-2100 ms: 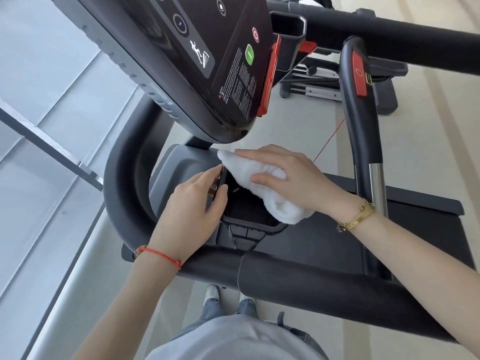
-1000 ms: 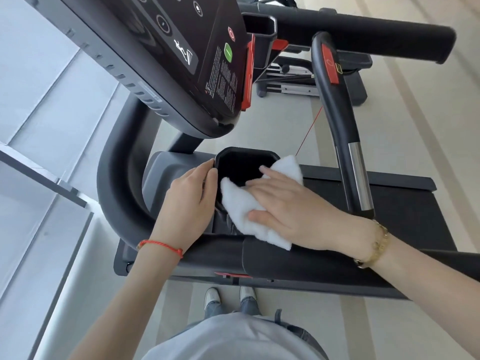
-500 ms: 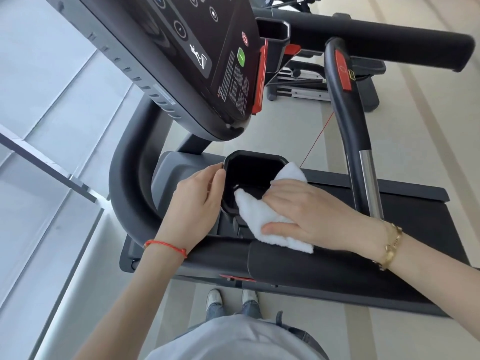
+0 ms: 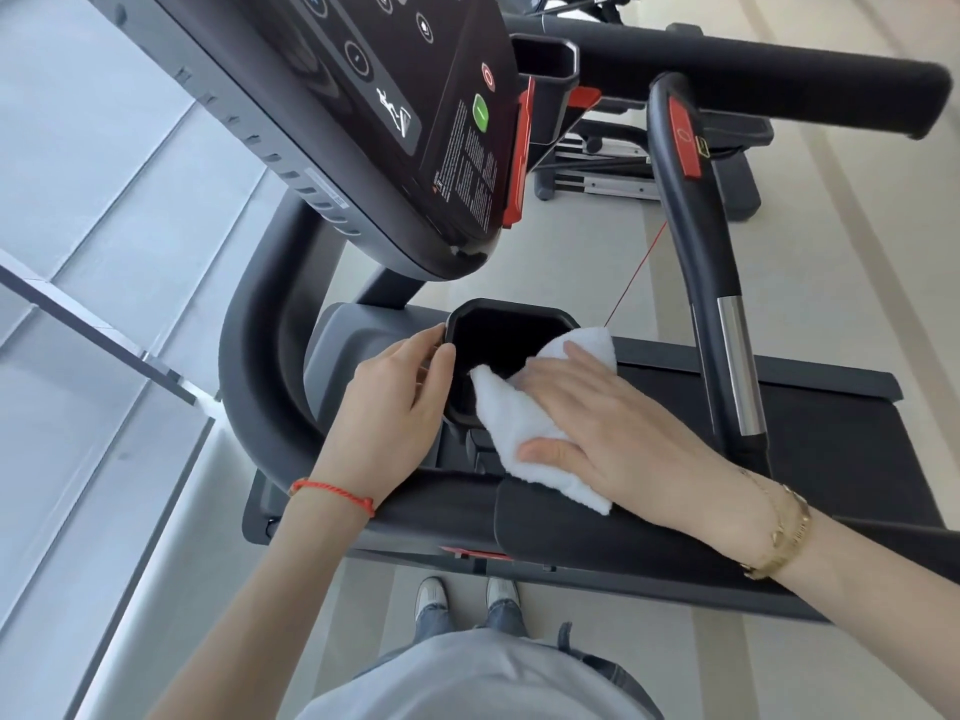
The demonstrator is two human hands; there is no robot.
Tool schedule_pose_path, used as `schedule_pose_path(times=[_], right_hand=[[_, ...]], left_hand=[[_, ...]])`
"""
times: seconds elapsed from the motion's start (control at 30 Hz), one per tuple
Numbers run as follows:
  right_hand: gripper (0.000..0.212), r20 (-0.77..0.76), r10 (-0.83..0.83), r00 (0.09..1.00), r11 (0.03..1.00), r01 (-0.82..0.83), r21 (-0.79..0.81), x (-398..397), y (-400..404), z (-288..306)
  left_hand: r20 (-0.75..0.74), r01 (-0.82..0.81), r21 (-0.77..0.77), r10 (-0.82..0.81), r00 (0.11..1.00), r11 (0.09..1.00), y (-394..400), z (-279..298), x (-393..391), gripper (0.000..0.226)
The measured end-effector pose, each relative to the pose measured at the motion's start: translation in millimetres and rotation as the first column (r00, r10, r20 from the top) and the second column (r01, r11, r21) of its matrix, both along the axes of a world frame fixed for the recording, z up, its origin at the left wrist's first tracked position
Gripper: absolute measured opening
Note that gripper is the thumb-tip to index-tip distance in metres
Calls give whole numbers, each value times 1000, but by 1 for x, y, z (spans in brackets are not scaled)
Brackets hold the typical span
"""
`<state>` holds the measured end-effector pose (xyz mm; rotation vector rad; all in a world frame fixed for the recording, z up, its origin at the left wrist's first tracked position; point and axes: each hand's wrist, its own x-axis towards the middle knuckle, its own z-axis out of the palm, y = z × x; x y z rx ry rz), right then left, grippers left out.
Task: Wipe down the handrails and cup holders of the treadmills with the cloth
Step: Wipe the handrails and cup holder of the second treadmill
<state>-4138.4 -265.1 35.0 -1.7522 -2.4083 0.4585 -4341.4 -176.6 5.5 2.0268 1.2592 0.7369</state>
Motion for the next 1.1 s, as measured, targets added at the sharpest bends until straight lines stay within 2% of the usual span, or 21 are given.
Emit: schedule_pose_path(times=[0.07,0.1,0.17,0.23,0.3,0.4,0.53,0.7,0.8,0.9,1.1], right_hand=[[68,-92,-136,986,991,135,-13,0,-7,-3],[71,-162,-227,960,973,219,-68,-2,-10,-5],[74,-298,-373,879,925,326,-195,-10,-14,-7],[76,-379,-462,802,886,398,-237,-20,-10,-14],[79,-399,-527,751,850,472,-234,-24,4,-18],[86,-325,-605,727,795,524,-306,-10,36,-15],[84,-341,-612,713,788,515,-337,-3,40,-12],[69,-442,-656,612,755,515,-406,-6,17,-18],[64,-408,-600,688,800,506,-322,3,46,-12],[55,-340,-514,787,850,416,-322,14,68,-3],[61,-460,-505,730,860,383,-337,16,49,-18]], left_hand=[[-8,2,-2,-2,1000,1000,-1,0,1,37],[-13,3,2,-3,1000,1000,-1,0,2,40],[-24,2,18,-2,1000,1000,-2,0,2,45],[-33,4,33,-3,999,999,-2,-1,3,48],[-50,6,44,-4,999,999,-2,-2,3,50],[-55,-1,45,3,998,999,-3,-2,4,49],[-71,-8,61,13,997,998,-4,-2,2,47],[-89,-12,81,19,996,997,-3,-1,3,46],[-91,-8,81,16,996,997,-3,-1,4,46],[-78,-10,78,16,997,997,-4,0,3,46],[-59,-21,83,26,998,996,-4,-1,3,42]])
